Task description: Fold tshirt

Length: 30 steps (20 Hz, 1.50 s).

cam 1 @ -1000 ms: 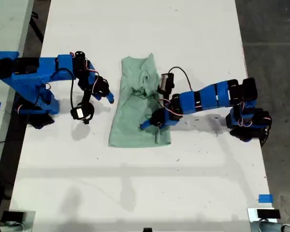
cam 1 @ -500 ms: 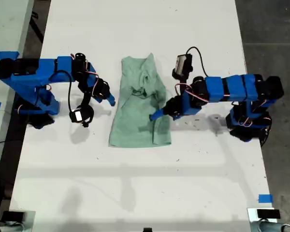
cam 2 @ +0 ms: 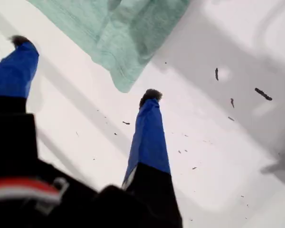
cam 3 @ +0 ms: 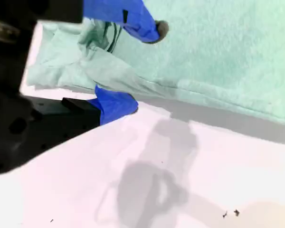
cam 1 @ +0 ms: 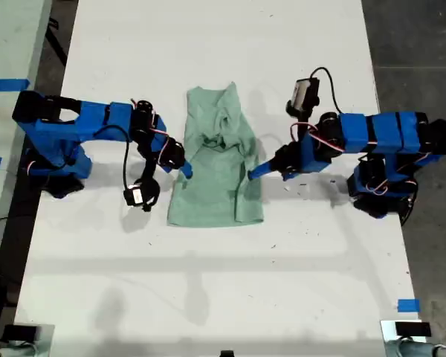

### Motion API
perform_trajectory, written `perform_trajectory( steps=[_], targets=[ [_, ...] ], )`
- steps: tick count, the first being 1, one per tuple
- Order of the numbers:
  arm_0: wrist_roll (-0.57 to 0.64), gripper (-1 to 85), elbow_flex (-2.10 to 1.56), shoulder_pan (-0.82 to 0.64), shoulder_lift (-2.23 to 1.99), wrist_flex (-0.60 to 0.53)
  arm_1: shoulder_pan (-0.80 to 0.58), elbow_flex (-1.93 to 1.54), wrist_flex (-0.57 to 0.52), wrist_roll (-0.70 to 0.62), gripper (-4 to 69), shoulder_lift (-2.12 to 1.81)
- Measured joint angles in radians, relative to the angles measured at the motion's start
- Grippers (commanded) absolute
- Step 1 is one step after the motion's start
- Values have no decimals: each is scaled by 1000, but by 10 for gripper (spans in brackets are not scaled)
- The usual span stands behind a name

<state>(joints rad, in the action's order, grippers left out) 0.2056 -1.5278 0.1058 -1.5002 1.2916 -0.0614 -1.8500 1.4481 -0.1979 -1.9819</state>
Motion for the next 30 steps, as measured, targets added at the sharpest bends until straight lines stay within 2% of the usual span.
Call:
perform_trajectory(
  steps=[4, 6, 7, 10, 14, 19, 24, 30],
  targets=[
    [-57, 185, -135, 8, 112, -175, 0, -17, 0, 0, 375, 0],
    [-92, 22, -190, 14, 173, -259, 0, -18, -5, 0, 374, -2],
    [-112, 1, -204, 21, 190, -285, 0, -35, -15, -5, 373, -2],
    [-147, 1, -212, 41, 206, -351, 0, -77, -55, 2, 369, -9],
    [-167, 1, -212, 43, 196, -351, 0, -117, -109, 2, 360, -11],
    [-204, 1, -199, 43, 130, -204, 0, -149, -141, 2, 353, -12],
    [-201, 1, 23, 31, 81, 54, 0, -153, -146, 2, 351, -14],
    [-117, 1, 537, 21, 476, 153, 0, -158, -156, 2, 350, -14]
  ],
)
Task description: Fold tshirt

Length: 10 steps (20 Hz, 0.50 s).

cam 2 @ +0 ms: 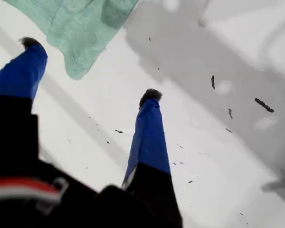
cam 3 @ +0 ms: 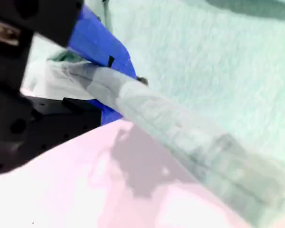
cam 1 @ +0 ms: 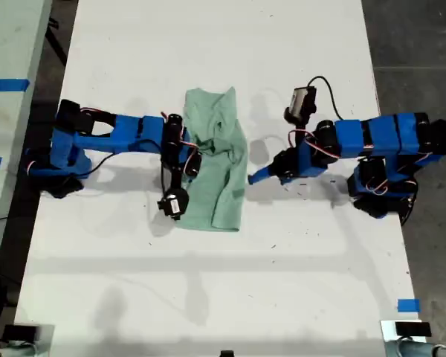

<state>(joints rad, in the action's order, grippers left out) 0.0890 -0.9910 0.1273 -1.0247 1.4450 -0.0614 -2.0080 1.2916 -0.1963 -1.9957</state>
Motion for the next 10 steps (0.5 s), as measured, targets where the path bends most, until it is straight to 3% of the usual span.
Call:
perform_trajectory(
  steps=[3, 5, 6, 10],
  targets=[
    [25, 30, 207, -3, 245, -28, 0, 0, -6, 0, 350, 0],
    [46, 251, 242, -6, 311, -67, 0, -9, -6, 0, 350, -2],
    [69, 302, 256, -9, 331, -94, 0, -9, -6, 0, 349, -2],
    [106, 292, 272, -12, 362, -133, 0, -9, -18, 0, 349, -6]
  ],
)
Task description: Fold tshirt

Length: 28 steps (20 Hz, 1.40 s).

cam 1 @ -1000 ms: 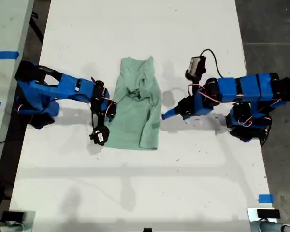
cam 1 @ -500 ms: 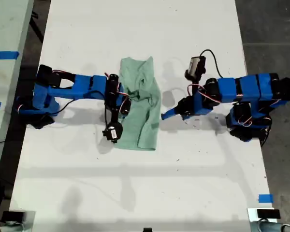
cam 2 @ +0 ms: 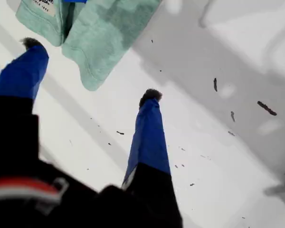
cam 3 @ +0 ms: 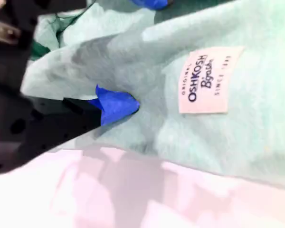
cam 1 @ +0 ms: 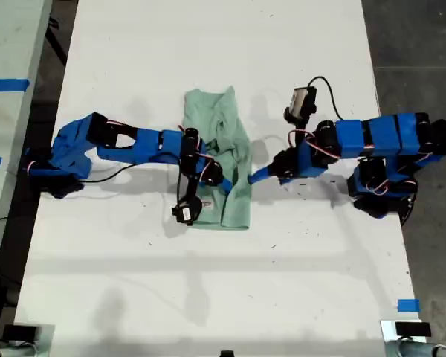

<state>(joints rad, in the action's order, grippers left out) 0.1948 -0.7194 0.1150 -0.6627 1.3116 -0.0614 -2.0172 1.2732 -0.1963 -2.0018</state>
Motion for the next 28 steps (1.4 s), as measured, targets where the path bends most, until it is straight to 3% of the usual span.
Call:
perform_trajectory(
  steps=[2, 10, 12, 19, 28],
  targets=[
    [0, 287, -6, 0, -34, 23, 0, 0, 0, 0, 349, -2],
    [-41, 292, -78, 17, -410, 456, 2, 0, 25, 0, 350, -11],
    [-63, 300, -112, 40, -497, 506, 15, 3, 55, 0, 350, -11],
    [-206, 302, -339, 158, -664, 463, 112, 187, 133, 55, 349, -6],
    [-253, 298, -468, 193, -744, 348, 147, 380, 175, 54, 354, 178]
  ],
)
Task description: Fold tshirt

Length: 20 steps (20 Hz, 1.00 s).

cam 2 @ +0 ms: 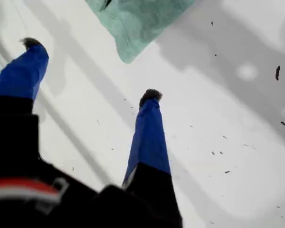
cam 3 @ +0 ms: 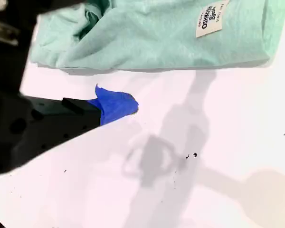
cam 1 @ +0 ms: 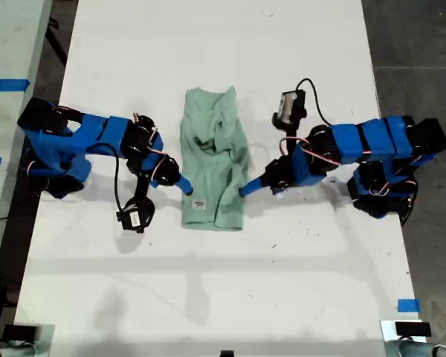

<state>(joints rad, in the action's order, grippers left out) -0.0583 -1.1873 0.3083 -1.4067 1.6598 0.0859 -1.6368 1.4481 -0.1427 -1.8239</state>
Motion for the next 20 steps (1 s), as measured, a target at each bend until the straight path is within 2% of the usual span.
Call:
perform_trajectory(
  steps=[4, 8, 11, 14, 15, 18, 20],
  targets=[
    [9, 303, -12, 0, -6, -63, 3, 57, 0, -2, 355, 86],
    [54, 301, -12, 0, 101, -172, 3, 156, -3, -17, 349, 267],
    [69, 301, -12, -15, 222, -253, 3, 259, -46, -37, 337, 459],
    [66, 246, -12, -34, 354, -305, 3, 393, -69, -44, 307, 683],
    [67, 209, -11, -38, 407, -322, 3, 428, -75, -49, 283, 750],
    [63, 77, 51, -41, 488, -385, 2, 520, -83, -41, 49, 873],
    [57, 13, 58, -41, 494, -390, 2, 565, -104, -32, -5, 894]
  ],
)
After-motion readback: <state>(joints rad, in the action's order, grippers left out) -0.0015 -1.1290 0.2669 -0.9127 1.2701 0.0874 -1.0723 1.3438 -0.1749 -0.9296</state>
